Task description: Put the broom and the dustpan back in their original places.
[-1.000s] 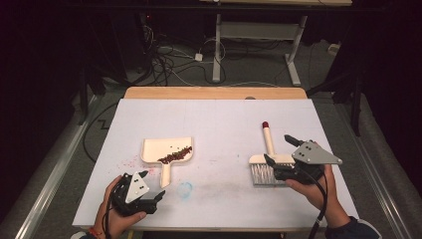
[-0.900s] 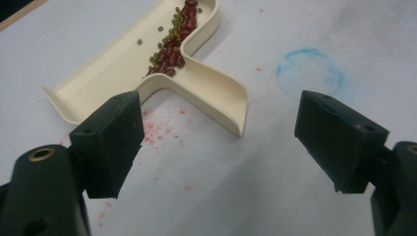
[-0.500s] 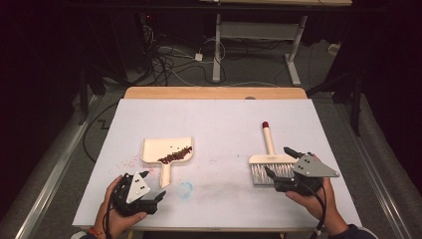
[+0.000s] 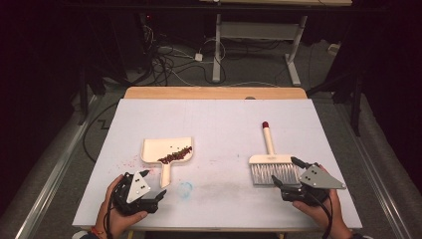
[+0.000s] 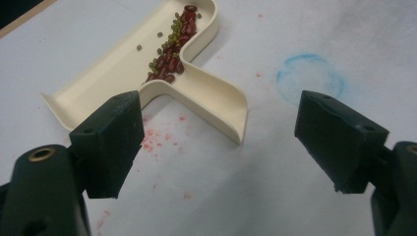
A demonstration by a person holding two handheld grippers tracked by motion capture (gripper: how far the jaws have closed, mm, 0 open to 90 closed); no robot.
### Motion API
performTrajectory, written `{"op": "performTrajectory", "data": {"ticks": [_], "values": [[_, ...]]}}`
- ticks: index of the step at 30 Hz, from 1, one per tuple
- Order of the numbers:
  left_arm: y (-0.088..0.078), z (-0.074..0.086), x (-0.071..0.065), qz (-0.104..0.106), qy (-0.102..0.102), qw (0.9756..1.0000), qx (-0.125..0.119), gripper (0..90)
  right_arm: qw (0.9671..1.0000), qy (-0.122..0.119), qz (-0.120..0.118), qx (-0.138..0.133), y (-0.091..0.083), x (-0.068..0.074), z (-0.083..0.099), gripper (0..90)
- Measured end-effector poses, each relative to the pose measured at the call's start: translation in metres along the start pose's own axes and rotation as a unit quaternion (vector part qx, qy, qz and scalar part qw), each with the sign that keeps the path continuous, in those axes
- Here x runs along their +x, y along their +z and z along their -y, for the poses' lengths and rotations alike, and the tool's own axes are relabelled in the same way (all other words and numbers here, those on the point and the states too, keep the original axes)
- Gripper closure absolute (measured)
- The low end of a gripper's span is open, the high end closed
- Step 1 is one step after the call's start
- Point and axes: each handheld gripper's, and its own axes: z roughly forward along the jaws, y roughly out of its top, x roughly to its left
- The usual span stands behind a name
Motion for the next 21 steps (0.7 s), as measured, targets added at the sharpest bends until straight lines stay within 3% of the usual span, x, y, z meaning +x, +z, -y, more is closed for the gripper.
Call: {"op": "performTrajectory", "data": {"ticks": [13,21], "values": [[0.007,-0.002,0.002,0.003,-0.004,1.0,-0.001,18.9,0.9994,0.017,0.013,0.027,-0.012,-0.002,0.031,18.4],[0.007,-0.002,0.002,0.004,-0.011,0.9999,-0.004,18.9,0.999,0.017,0.002,0.041,-0.01,0.002,0.037,18.4]]}}
